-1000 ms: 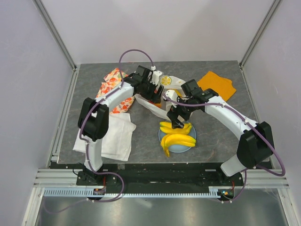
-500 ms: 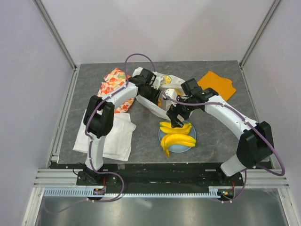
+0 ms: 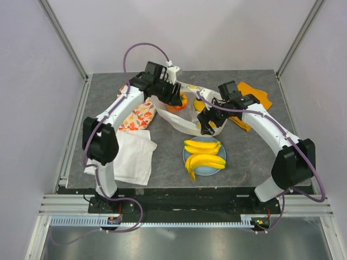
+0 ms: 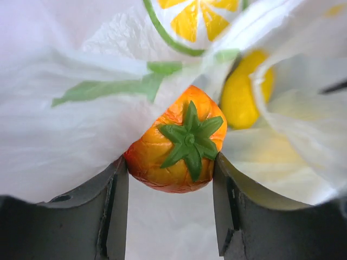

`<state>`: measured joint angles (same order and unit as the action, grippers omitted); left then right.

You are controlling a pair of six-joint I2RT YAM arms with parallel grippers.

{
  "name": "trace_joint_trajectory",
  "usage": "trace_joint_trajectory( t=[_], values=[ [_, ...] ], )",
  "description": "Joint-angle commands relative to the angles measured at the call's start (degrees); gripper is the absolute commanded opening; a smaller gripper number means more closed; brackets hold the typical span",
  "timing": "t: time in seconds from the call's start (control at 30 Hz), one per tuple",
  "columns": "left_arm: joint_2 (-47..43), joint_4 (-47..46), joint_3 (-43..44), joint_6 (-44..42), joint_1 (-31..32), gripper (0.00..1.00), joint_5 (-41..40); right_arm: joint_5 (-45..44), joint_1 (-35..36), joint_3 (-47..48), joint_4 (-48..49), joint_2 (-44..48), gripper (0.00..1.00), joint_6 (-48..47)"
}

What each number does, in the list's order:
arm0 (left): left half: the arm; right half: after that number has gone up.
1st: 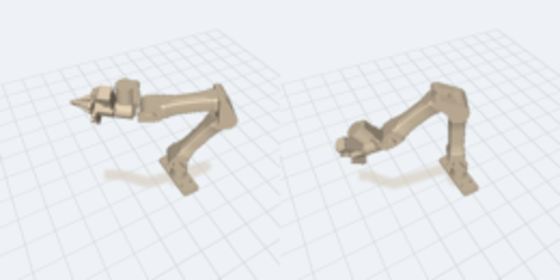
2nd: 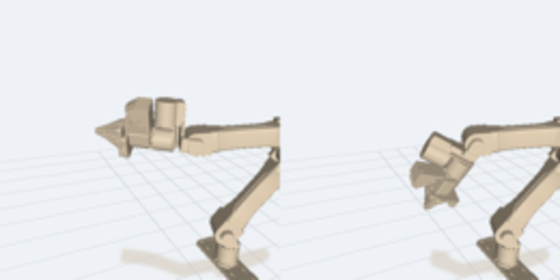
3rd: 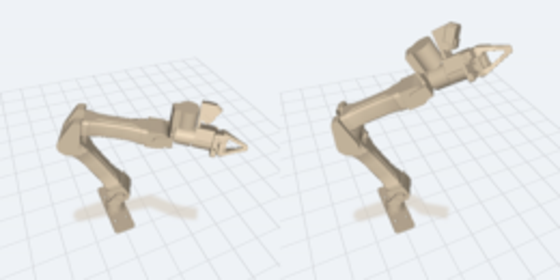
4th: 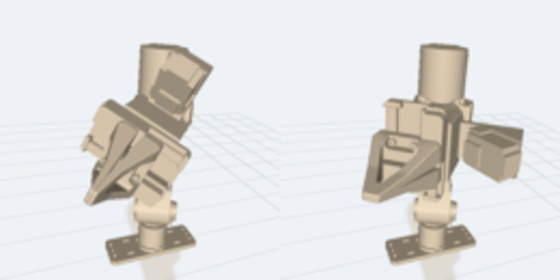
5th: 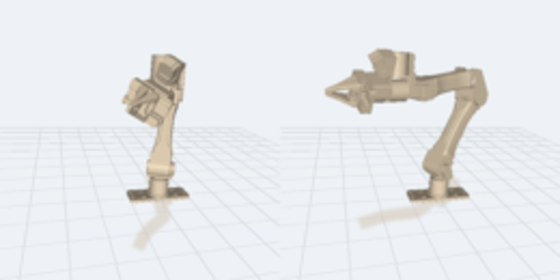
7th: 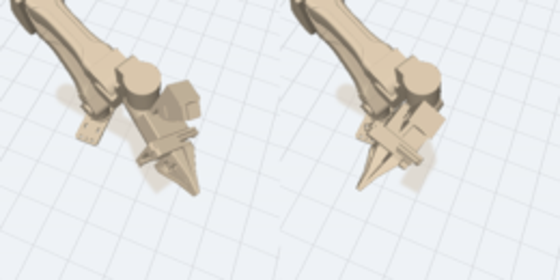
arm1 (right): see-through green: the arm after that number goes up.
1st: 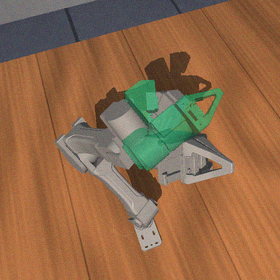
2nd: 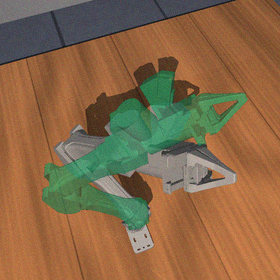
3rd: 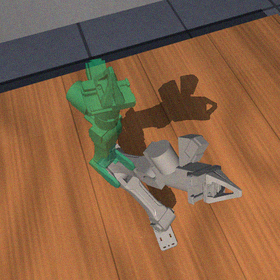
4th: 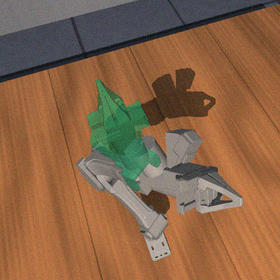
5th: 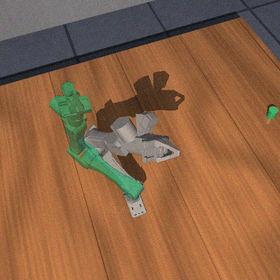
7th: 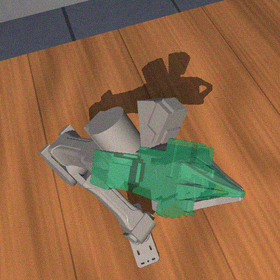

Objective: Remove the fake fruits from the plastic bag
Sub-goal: Take out the fake fruit from the plastic bag, then adjust the fake fruit on the plate.

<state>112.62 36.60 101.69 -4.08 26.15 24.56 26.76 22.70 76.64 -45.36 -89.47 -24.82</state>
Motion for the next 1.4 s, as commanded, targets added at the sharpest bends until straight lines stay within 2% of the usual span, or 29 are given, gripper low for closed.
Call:
trace_joint_trajectory(
  t=[0.0,0.13,0.23,0.33,0.47,0.63,0.9,1.07,1.13,1.2,1.23,1.37],
  values=[
    [-8.28,-2.67,3.60,1.79,-0.22,0.02,10.85,-0.74,-1.51,3.60,1.86,-0.79,0.98,1.53],
    [-11.09,-3.20,3.25,2.93,-0.14,0.02,24.88,-2.49,-2.57,5.01,2.38,-2.11,0.98,1.88],
    [-13.20,-3.46,3.25,2.59,1.18,0.02,31.58,-6.88,-3.27,5.01,4.05,-3.42,0.98,2.58],
    [-14.97,0.03,1.67,-2.75,2.85,0.02,34.41,-9.97,-4.76,7.11,5.72,-6.14,0.98,5.21],
    [-16.37,7.25,-1.84,-12.87,6.27,0.02,33.90,-10.25,-7.57,12.12,6.08,-9.05,0.98,8.64],
    [-17.61,8.49,-8.78,-21.48,10.93,0.02,27.94,-5.76,-9.07,16.26,5.38,-8.71,0.98,8.47],
    [-11.29,6.31,-10.11,-22.39,13.75,0.02,21.33,-5.23,-9.34,16.70,4.76,-2.12,0.98,9.79],
    [-10.22,4.53,-10.81,-20.71,13.40,0.02,18.51,-11.73,-9.78,11.36,3.97,8.68,0.98,11.45],
    [-11.19,4.09,-11.42,-18.79,12.61,0.02,18.68,-11.65,-10.39,9.41,0.39,13.33,0.98,11.90],
    [-11.98,4.09,-12.13,-17.29,11.03,0.02,19.47,-7.36,-10.92,7.21,-4.53,15.20,0.98,10.33],
    [-12.51,4.18,-12.13,-16.06,9.98,0.02,20.43,-5.08,-10.92,6.86,-11.87,15.55,0.96,8.05],
    [-16.89,4.18,-11.87,-15.00,9.44,0.02,21.85,5.20,-10.92,2.65,-27.74,14.24,0.92,-5.39]
  ],
)
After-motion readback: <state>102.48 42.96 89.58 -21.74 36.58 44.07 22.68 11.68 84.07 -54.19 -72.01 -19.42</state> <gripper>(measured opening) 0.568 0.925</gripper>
